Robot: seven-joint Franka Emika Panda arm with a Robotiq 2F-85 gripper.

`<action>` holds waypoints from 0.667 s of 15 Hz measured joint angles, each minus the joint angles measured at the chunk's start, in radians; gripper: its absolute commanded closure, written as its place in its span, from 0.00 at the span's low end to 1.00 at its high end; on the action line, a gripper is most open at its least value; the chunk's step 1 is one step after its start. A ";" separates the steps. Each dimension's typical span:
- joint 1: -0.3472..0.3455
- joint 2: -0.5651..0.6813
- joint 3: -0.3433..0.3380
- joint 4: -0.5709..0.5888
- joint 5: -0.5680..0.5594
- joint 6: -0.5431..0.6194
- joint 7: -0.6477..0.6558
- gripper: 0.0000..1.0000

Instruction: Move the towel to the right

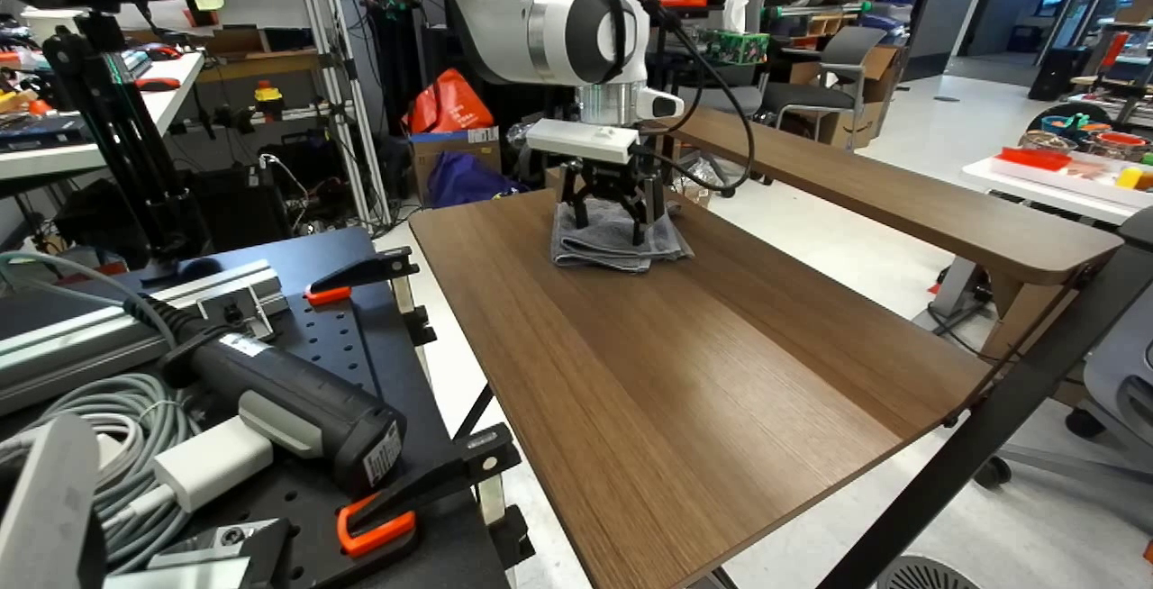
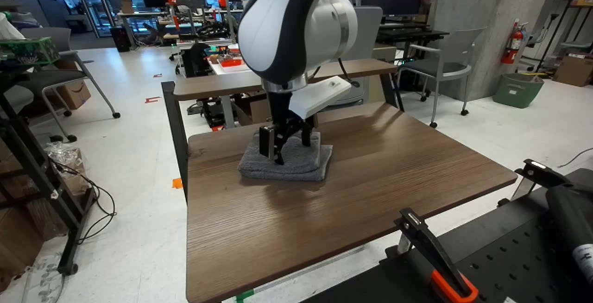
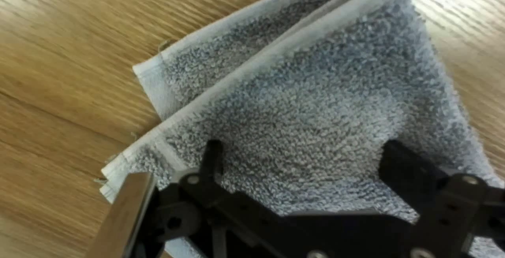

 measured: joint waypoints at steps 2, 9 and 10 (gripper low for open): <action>-0.033 -0.015 -0.003 -0.025 0.022 0.001 0.000 0.00; -0.188 -0.066 -0.010 -0.111 0.147 0.003 -0.004 0.00; -0.210 -0.072 -0.012 -0.124 0.164 0.003 -0.004 0.00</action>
